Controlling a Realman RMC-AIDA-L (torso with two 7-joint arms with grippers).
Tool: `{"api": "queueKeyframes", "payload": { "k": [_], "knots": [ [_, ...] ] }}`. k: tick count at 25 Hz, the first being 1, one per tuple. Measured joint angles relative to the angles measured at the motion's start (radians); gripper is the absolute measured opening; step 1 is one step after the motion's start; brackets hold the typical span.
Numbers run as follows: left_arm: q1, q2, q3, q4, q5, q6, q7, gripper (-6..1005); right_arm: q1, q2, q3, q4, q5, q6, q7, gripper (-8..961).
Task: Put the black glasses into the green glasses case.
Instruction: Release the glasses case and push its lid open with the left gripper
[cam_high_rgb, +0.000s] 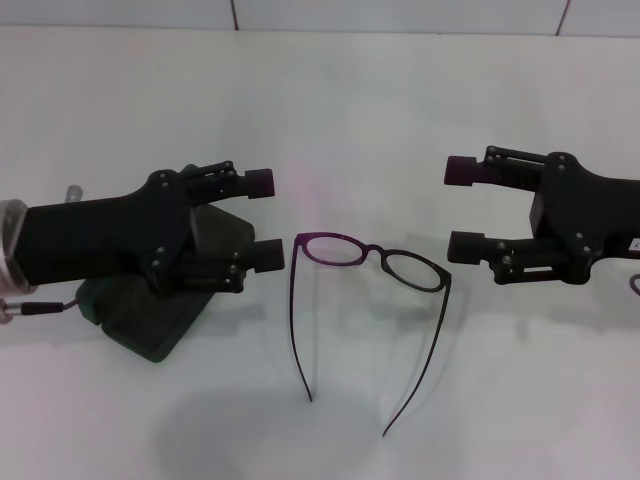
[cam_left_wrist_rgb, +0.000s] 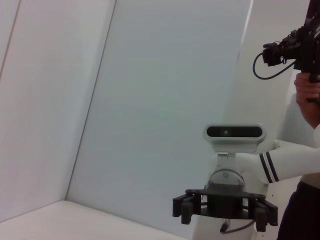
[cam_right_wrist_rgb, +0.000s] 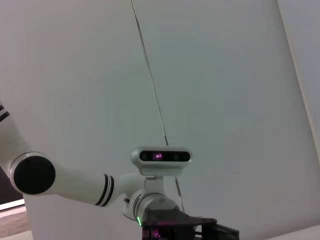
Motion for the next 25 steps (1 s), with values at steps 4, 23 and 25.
{"api": "queueKeyframes", "payload": {
  "k": [4,23,25],
  "knots": [
    [-0.002,-0.001,0.0,0.0,-0.001,0.0,0.0,870,0.002,0.001,0.0,0.002,0.0,-0.001,0.001,854],
    [0.005,-0.028,-0.002,0.419,-0.009,-0.04,-0.443,849,-0.018,0.021,0.053,0.034,-0.028,0.089,-0.048,855],
    [0.014,-0.04,-0.002,0.621,0.064,-0.102,-0.601,847,-0.041,0.031,0.08,0.037,-0.028,0.095,-0.069,855]
  ]
}}
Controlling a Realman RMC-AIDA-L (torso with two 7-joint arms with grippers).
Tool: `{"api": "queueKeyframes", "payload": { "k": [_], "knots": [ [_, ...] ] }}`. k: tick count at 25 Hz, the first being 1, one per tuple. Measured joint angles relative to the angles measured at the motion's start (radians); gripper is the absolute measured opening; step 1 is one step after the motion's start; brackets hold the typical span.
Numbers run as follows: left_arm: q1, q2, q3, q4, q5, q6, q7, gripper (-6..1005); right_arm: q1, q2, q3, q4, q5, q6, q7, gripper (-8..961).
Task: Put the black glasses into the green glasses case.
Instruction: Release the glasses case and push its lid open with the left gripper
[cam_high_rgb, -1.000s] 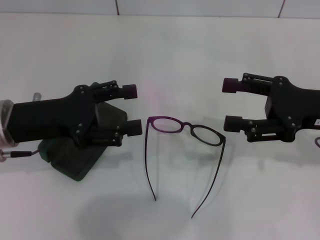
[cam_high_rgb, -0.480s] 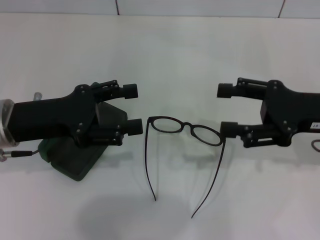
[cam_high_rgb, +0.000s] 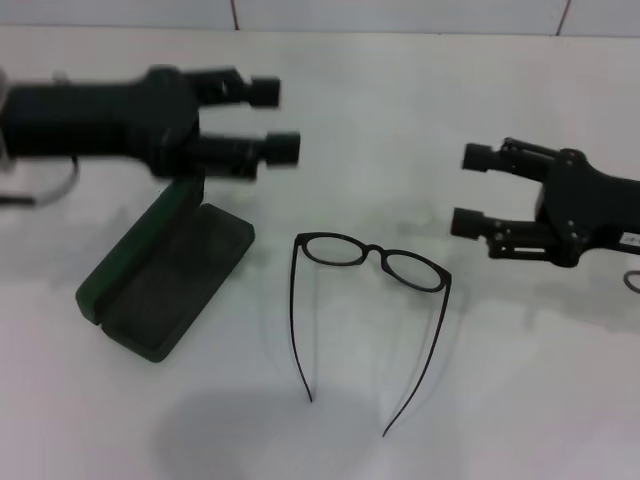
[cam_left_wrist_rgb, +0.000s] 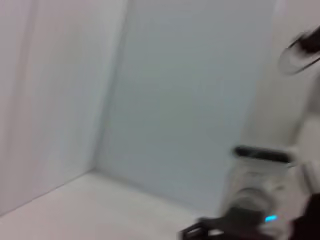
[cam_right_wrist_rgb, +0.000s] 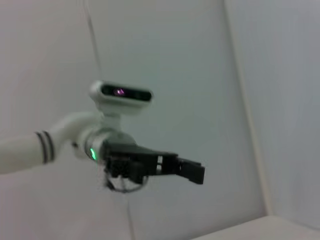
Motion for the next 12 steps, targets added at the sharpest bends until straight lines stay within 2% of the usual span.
{"api": "queueKeyframes", "payload": {
  "k": [1,2,5,7,10,12],
  "knots": [
    [0.002,-0.005,0.0,0.063,0.037,-0.022,-0.049,846,-0.012,0.004,0.012,0.0,0.0,0.001,-0.008,855],
    [0.006,-0.017,0.001,0.196,0.129,-0.067,-0.148,844,-0.026,0.009,0.024,0.001,0.0,0.002,-0.018,855],
    [-0.003,-0.061,0.021,0.451,0.465,-0.126,-0.398,841,-0.054,0.018,0.046,0.001,0.0,0.005,-0.029,855],
    [-0.017,-0.087,0.085,0.576,0.746,-0.13,-0.52,839,-0.063,0.02,0.049,0.002,0.0,0.013,-0.03,855],
    [-0.026,-0.091,0.24,0.615,1.0,-0.129,-0.644,835,-0.072,0.023,0.049,0.003,0.0,0.03,-0.03,854],
    [-0.035,-0.089,0.311,0.6,1.081,-0.129,-0.699,833,-0.072,0.025,0.049,0.005,0.0,0.036,-0.032,854]
  ]
}}
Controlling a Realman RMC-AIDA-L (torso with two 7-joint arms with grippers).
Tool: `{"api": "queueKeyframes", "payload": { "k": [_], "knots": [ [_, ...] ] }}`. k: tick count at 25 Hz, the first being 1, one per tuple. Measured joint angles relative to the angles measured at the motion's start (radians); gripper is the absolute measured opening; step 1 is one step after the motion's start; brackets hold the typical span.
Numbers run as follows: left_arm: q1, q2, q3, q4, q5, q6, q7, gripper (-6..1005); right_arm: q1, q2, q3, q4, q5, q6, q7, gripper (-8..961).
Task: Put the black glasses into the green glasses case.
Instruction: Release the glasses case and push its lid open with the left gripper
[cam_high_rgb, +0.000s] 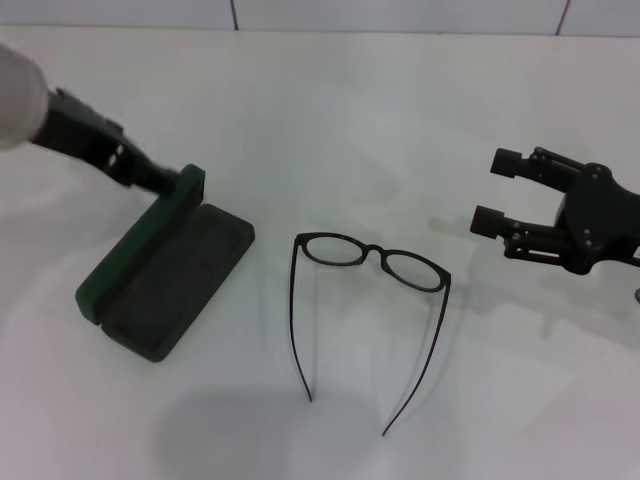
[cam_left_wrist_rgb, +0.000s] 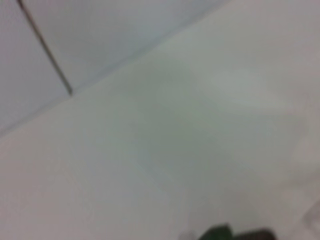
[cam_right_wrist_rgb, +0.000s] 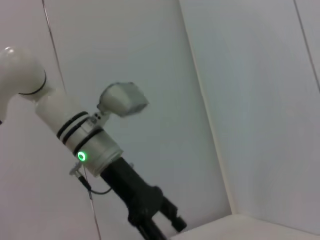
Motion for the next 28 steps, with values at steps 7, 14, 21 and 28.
{"api": "queueKeyframes", "payload": {
  "k": [7,14,21,28],
  "knots": [
    [-0.033,-0.005,0.037,-0.138,0.058,-0.015,-0.053,825,0.032,0.005,-0.002,0.021,0.0,0.004,-0.016,854],
    [-0.071,-0.004,0.039,-0.262,0.076,-0.037,-0.053,817,0.032,0.004,0.0,0.021,0.0,0.011,-0.016,855],
    [-0.091,-0.003,0.057,-0.285,0.084,-0.034,-0.086,751,0.026,0.006,0.0,0.021,0.0,0.016,-0.02,854],
    [-0.095,0.0,0.063,-0.287,0.084,-0.013,-0.092,647,0.024,0.008,0.0,0.021,0.0,0.017,-0.022,855]
  ]
}}
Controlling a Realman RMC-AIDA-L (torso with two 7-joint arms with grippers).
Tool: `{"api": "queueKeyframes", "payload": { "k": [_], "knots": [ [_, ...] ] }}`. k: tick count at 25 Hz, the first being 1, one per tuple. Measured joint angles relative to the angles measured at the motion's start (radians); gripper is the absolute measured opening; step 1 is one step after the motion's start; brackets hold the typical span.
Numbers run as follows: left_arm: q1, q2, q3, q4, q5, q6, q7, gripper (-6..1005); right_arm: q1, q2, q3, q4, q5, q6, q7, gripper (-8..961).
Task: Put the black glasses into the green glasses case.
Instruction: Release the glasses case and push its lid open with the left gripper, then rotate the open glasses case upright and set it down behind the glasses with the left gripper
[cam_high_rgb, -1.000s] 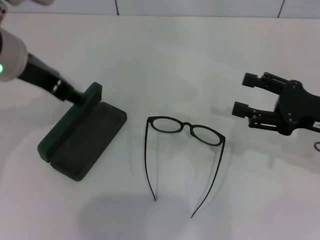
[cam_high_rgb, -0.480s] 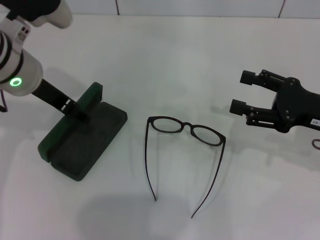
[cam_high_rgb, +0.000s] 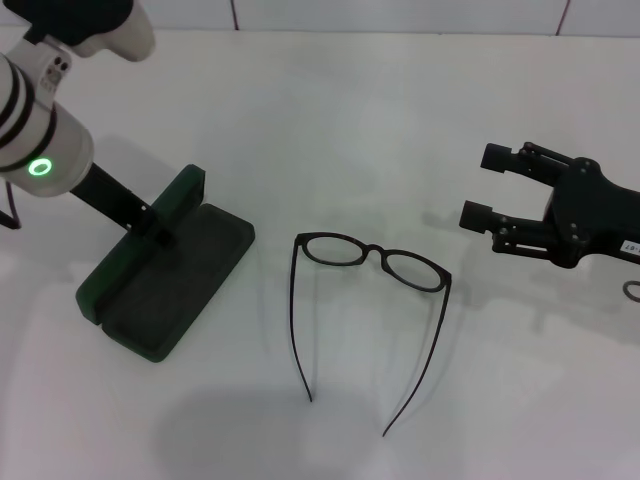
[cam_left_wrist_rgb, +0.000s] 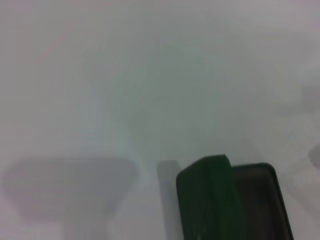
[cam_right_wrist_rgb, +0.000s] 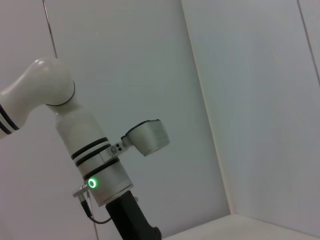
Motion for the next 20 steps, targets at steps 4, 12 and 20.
{"api": "queueKeyframes", "payload": {
  "k": [4,12,20],
  "knots": [
    [0.0,0.0,0.012,-0.001,0.0,0.006,0.0,493,-0.001,0.001,0.0,0.0,0.0,0.0,-0.001,854],
    [0.001,-0.001,0.015,0.005,-0.001,0.007,-0.002,325,-0.009,0.002,0.0,0.001,0.0,0.0,-0.002,855],
    [0.0,-0.002,0.017,0.014,-0.001,0.007,0.001,209,-0.012,-0.003,0.0,0.002,0.0,-0.003,-0.002,854]
  ]
}}
